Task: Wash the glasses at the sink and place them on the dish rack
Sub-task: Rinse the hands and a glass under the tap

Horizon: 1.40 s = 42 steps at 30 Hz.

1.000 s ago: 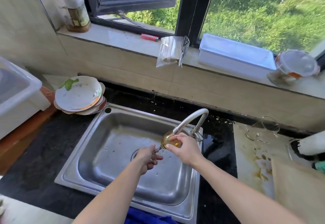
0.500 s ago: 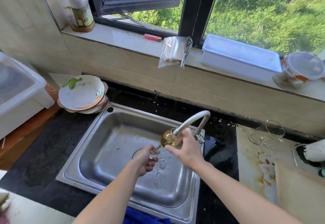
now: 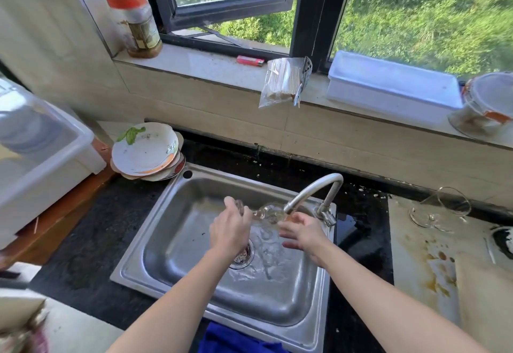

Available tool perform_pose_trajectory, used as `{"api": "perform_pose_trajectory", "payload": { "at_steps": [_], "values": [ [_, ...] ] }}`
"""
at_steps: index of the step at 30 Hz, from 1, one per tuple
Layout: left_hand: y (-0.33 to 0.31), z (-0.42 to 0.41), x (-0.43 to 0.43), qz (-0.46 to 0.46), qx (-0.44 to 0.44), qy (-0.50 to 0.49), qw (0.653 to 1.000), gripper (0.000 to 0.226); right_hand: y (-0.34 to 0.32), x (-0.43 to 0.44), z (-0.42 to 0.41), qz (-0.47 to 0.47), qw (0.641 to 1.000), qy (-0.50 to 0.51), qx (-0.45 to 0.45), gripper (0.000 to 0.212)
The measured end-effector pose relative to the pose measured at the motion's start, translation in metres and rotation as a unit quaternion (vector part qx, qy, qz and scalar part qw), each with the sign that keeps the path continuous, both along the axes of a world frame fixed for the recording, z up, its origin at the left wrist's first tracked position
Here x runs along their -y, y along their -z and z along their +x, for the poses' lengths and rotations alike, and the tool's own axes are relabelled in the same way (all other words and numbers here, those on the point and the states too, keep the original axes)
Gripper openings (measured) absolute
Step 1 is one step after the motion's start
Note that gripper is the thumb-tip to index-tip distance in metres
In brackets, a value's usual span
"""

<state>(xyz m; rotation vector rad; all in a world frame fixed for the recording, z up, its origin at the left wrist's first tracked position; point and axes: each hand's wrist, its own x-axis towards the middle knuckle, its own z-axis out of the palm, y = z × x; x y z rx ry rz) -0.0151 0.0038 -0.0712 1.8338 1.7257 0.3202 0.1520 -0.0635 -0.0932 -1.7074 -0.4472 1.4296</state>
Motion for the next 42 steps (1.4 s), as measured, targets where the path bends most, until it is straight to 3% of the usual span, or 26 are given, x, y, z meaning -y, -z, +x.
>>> {"api": "perform_pose_trajectory", "payload": {
  "at_steps": [4,6,8,11,13,15,18,21,24,28,33,37,40,42],
  "values": [
    [-0.009,-0.008,-0.002,0.117,-0.045,0.096,0.988,0.026,-0.003,0.000,-0.009,0.042,0.997,0.028,-0.055,0.028],
    [-0.007,-0.010,-0.002,0.129,-0.050,0.107,0.985,0.027,-0.004,0.000,-0.010,0.053,0.997,0.034,-0.046,0.019],
    [0.002,-0.007,-0.003,0.101,-0.001,0.084,0.991,0.026,-0.004,0.000,-0.008,0.061,0.997,0.033,-0.026,0.015],
    [0.034,0.008,-0.015,-0.075,0.157,-0.042,0.984,0.028,-0.007,0.003,-0.004,0.076,0.997,0.018,0.026,0.011],
    [0.053,0.022,-0.021,-0.229,0.289,-0.151,0.917,0.027,-0.005,0.007,-0.003,0.086,0.991,-0.022,0.100,0.010],
    [0.064,0.037,-0.023,-0.315,0.337,-0.193,0.866,0.027,-0.001,0.009,-0.003,0.092,0.976,-0.085,0.179,0.007],
    [0.068,0.053,-0.022,-0.343,0.328,-0.195,0.858,0.027,-0.003,0.011,-0.002,0.082,0.943,-0.181,0.266,0.027],
    [0.070,0.051,-0.029,-0.335,0.314,-0.215,0.862,0.030,-0.011,0.017,0.011,0.087,0.913,-0.240,0.319,0.023],
    [0.069,0.047,-0.032,-0.332,0.289,-0.188,0.878,0.024,-0.015,0.019,0.020,0.107,0.893,-0.240,0.366,0.025],
    [0.060,0.048,-0.028,-0.345,0.285,-0.166,0.879,0.023,-0.019,0.012,0.008,0.133,0.888,-0.254,0.359,0.027],
    [0.061,0.034,-0.038,-0.331,0.254,-0.186,0.890,0.022,-0.020,0.017,0.009,0.228,0.839,-0.213,0.446,0.025],
    [0.057,0.036,-0.038,-0.336,0.228,-0.165,0.899,0.027,-0.020,0.012,0.002,0.185,0.804,-0.328,0.459,0.032],
    [0.058,0.028,-0.041,-0.333,0.212,-0.161,0.904,0.018,-0.018,0.014,0.007,0.235,0.782,-0.304,0.491,0.031],
    [0.056,0.027,-0.036,-0.351,0.196,-0.137,0.905,0.014,-0.015,0.013,0.004,0.213,0.773,-0.329,0.499,0.033]
  ]
}}
